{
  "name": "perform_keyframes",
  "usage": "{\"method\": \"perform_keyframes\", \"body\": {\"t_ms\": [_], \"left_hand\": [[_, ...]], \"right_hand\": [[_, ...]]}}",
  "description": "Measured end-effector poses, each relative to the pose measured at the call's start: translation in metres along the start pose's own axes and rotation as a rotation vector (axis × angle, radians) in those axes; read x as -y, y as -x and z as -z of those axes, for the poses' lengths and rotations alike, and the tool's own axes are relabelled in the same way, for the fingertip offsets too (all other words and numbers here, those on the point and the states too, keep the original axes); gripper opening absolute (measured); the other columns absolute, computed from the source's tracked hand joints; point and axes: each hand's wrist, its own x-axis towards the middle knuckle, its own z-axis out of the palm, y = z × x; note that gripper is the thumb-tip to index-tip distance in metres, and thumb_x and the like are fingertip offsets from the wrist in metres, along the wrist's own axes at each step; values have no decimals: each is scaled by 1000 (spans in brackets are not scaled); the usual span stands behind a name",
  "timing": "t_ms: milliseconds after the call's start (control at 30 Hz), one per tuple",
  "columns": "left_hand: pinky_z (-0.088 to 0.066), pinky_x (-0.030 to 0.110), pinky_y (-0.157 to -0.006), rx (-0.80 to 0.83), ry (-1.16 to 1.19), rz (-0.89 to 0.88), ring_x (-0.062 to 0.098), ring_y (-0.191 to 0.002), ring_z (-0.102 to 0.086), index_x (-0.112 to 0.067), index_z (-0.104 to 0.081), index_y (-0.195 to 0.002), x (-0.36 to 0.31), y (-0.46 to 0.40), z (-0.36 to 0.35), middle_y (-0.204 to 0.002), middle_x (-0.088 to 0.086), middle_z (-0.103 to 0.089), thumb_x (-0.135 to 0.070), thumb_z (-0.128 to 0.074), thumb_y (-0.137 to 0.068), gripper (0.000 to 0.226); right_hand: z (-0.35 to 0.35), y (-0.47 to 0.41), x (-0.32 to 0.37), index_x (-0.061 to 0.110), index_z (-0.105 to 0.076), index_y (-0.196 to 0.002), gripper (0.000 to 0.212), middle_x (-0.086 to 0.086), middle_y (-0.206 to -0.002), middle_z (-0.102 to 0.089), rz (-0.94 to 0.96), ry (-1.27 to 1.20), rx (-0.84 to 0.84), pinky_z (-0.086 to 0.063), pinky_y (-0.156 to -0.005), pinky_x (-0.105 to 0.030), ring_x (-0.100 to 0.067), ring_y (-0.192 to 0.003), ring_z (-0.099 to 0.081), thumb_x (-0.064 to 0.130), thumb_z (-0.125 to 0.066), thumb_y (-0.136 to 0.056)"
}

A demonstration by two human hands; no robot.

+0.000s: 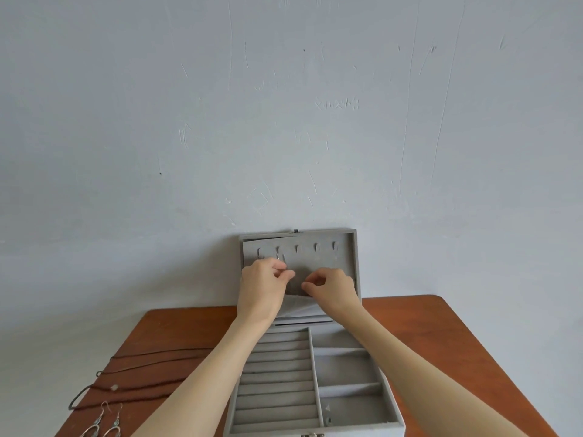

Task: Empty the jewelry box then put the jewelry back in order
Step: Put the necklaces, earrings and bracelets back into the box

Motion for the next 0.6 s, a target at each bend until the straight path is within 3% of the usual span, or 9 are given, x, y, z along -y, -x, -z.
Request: {"method": "perform_keyframes", "body": {"t_ms": [167,333,467,600], "left_hand": [[-36,3,-65,-10,-88,-78,3,-81,-53,-15,-67,-101,21,12,14,-94,-6,-64,-9,-57,-88,17],[-34,17,-70,-8,-242,-111,14,-92,-51,-15,-66,-101,41,22,26,-92,-5,-61,-7,-54,-89,19],[-42,24,-74,-35,-312,-192,16,-98,-49,-14,-67,-102,37,17,25,-98,-2,-64,-13,-54,-91,17],[-40,26,-80,-29,-400,-267,18,-98,-48,-15,-68,-105,29,10,16,-99,0,-64,-22,-56,-90,20]], "right_hand": [[1,4,-5,18,-63,-86,9,7,-82,-62,99,-3,44,-39,-62,-9,-7,-77,-55,26,-66,-82],[-7,7,-3,18,-69,-85,12,15,-74,-55,166,109,108,-39,-65,-14,-6,-77,-53,29,-66,-81],[-13,9,3,17,-71,-96,19,3,-93,-67,212,157,85,-45,-79,-25,-12,-88,-58,24,-55,-88],[-15,9,5,19,-69,-102,21,0,-104,-66,226,194,80,-45,-85,-28,-16,-96,-59,23,-51,-91]]}}
